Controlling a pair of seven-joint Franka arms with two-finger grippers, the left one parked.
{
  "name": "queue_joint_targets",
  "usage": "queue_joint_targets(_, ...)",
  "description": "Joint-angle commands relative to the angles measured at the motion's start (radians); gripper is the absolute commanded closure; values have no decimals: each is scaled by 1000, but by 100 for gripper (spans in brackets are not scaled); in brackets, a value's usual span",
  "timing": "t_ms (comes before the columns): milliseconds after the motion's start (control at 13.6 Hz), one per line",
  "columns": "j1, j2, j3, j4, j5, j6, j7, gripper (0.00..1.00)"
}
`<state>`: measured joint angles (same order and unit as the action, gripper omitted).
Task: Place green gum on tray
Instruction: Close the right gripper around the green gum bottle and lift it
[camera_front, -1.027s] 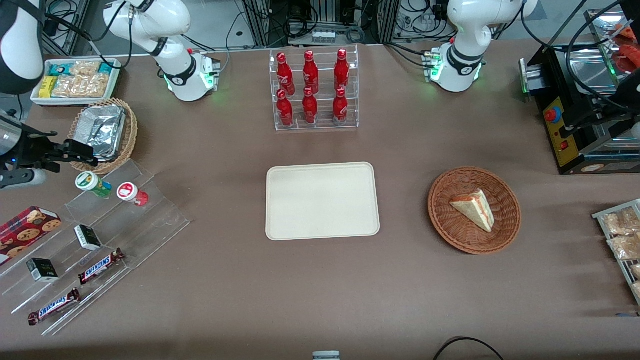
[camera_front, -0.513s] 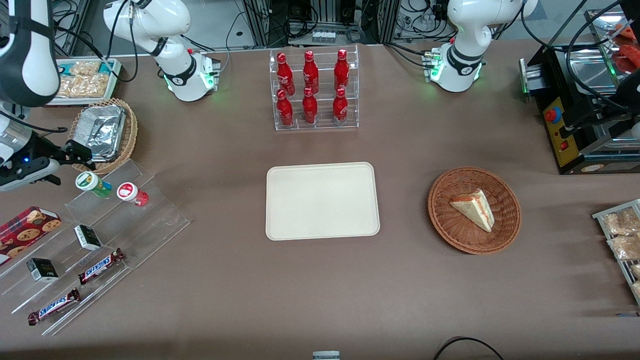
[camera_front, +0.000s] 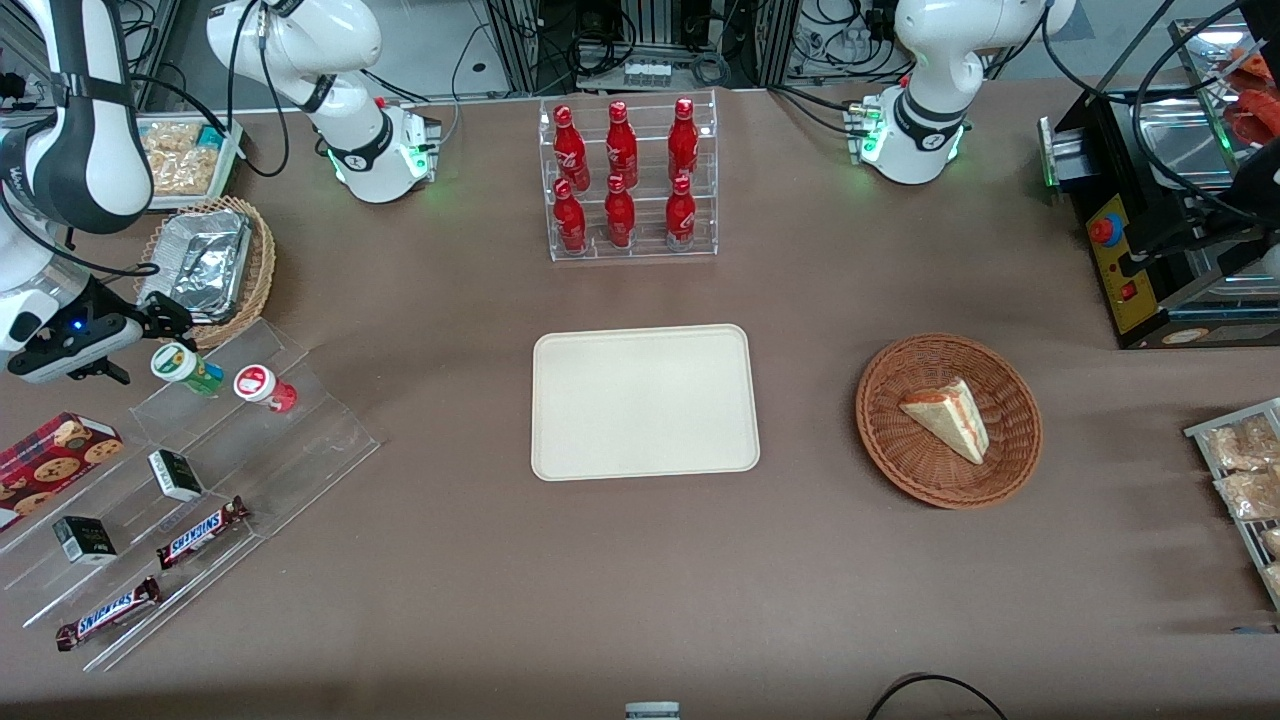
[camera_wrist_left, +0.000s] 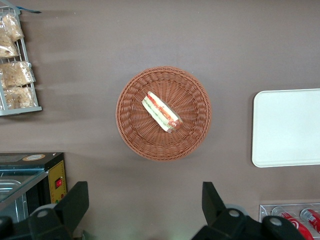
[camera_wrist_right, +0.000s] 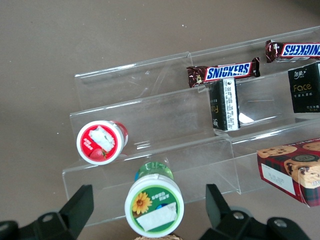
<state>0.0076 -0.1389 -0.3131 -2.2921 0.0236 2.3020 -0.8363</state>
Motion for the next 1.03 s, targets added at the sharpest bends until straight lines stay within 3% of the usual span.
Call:
queue_joint_targets(0, 3, 1, -21, -26, -10, 33, -15, 0)
queue_joint_targets(733, 3, 30, -41, -73, -10, 91, -20, 2)
queue_joint_targets(807, 3, 33, -41, -72, -11, 99, -20, 8)
queue_joint_targets(880, 3, 35, -40, -72, -11, 105, -26, 23)
queue_joint_targets(953, 5, 38, -40, -70, -10, 106, -41, 52)
